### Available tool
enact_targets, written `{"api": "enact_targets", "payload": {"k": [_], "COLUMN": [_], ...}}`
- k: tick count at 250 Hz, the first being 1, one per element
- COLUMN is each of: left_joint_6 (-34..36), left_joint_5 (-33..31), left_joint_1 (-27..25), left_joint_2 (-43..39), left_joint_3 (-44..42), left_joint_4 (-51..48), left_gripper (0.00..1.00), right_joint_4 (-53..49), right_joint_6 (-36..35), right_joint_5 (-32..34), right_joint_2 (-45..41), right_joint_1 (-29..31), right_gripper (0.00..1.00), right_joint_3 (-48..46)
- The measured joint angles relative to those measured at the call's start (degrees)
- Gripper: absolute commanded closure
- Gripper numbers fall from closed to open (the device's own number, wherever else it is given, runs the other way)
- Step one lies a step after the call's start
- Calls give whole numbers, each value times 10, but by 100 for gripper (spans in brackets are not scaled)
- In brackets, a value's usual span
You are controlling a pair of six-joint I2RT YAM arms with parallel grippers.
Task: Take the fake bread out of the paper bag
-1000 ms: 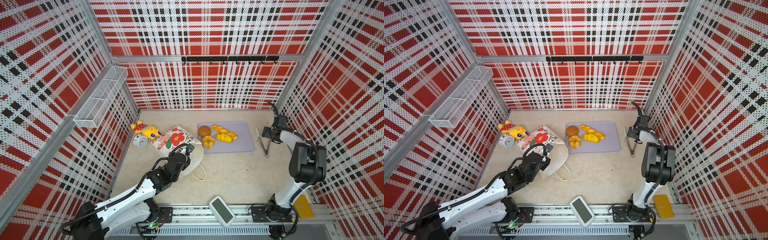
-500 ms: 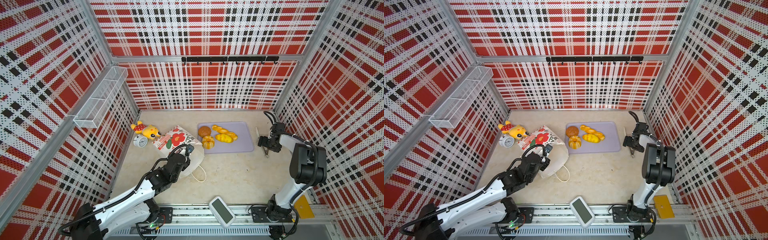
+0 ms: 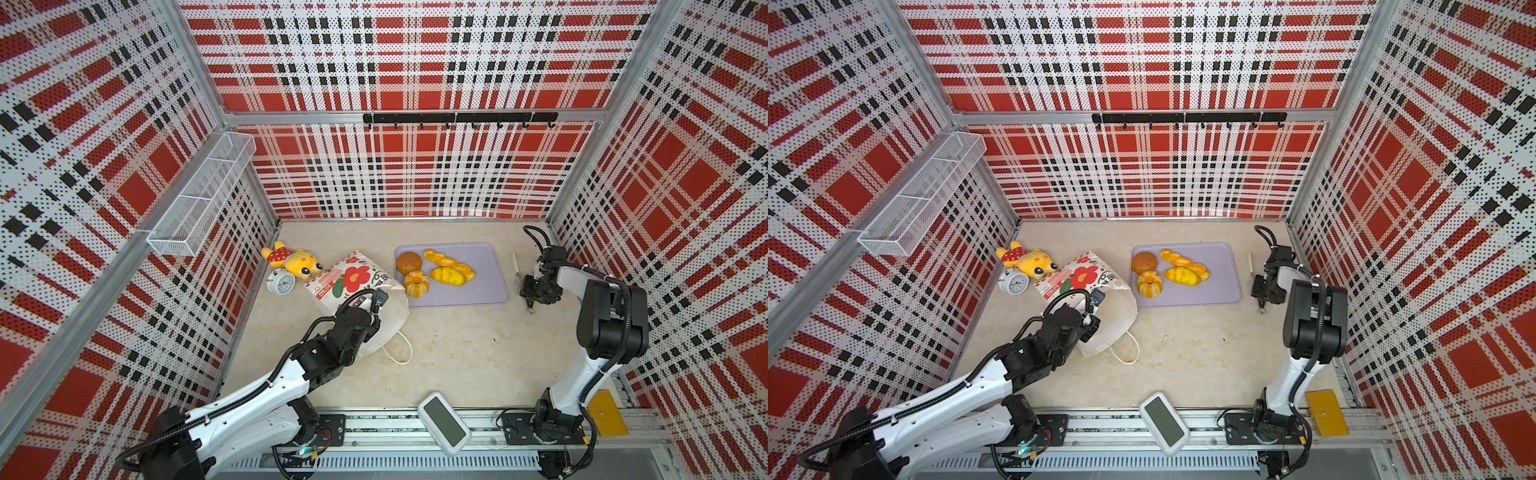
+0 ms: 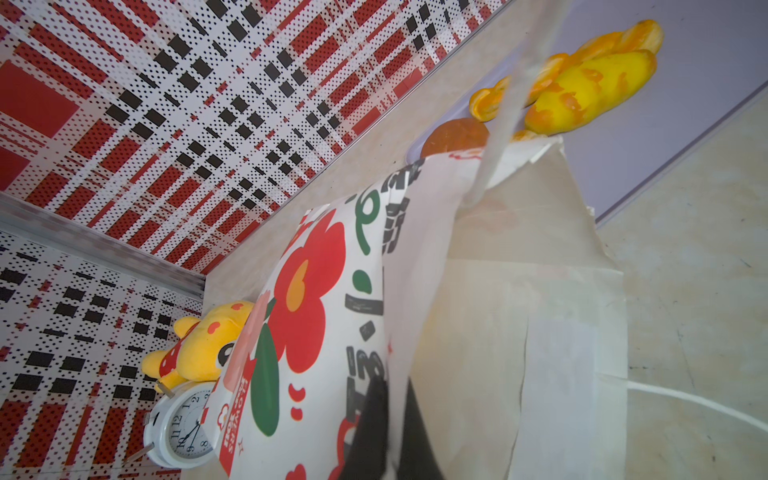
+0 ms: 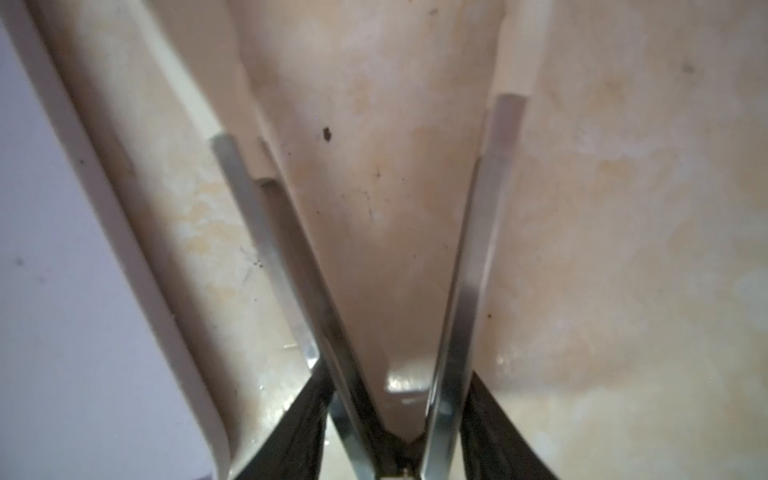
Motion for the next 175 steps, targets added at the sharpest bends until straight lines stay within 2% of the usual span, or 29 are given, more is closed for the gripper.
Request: {"api": "enact_targets", "payload": {"k": [36,72,115,150,175], "left_joint_6": [1,2,2,3,3], "left_joint_5": [-2,-2,-2,-2,-2], "left_joint_1": [-1,-3,-3,-3,-3], "left_joint_2": [-2,-7,-10,-10,-10], "left_joint_3": [0,0,0,0,0], "left_joint_4": [-1,-2,-2,-3,-3], "left_gripper": [100,100,100,100,100], "right_joint_4": [4,1,-26,-33,-53], "right_joint_6": [-5,-4,10,23,36], "right_joint_5": [-4,-16,-53,-119,-163], "right_joint_2": [1,-23,-147,-269,-325], "right_joint_1": [1,8,11,11,11], "right_gripper": [70,71,71,71,71], "right_joint_3": [2,-15,-59,-89,-96]}}
